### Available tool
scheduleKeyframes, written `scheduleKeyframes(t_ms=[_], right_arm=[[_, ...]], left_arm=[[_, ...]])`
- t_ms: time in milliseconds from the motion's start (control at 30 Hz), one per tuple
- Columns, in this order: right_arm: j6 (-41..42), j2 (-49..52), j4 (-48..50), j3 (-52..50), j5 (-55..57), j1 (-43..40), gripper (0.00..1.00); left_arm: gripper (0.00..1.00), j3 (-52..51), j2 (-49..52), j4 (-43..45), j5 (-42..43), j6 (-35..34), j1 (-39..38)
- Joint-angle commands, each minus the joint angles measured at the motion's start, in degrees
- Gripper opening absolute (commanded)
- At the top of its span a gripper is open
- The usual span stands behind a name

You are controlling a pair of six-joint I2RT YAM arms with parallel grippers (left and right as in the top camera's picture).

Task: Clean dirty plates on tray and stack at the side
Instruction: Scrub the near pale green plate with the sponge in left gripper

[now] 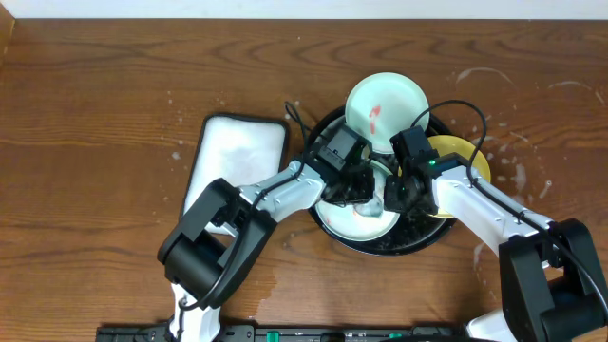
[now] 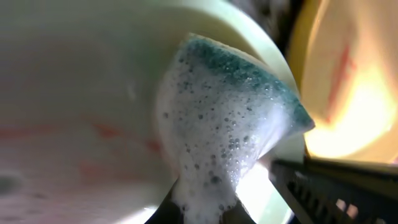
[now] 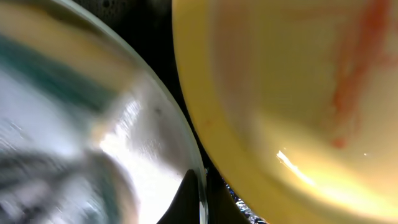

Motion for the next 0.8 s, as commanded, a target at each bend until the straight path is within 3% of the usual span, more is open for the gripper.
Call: scheduleKeyframes(t_ms=[0,500,633,767], right_arm=[[-0.02,0.94,-0.42,-0.57,2.21,0.35,0.01],[0.02,0.92,-0.5,-0.57,2.23,0.35,0.01],[0.02,0.92,-0.48,-0.57,2.23,0.35,0.01],[0.02,0.92,-0.33,-0.57,2.23,0.35,0.01]], left_arm=[[0.07,-0.61,2.1,-2.45,-14.95,2.05,4.81],[0.07,8.48,-0.92,-34.58,-16.52,2.01,5.27],[0.08,7.43,-0.85,-36.5,-16.15,1.64,3.21],[0.08,6.21,-0.5,-29.09,-10.14,0.94,-0.04]])
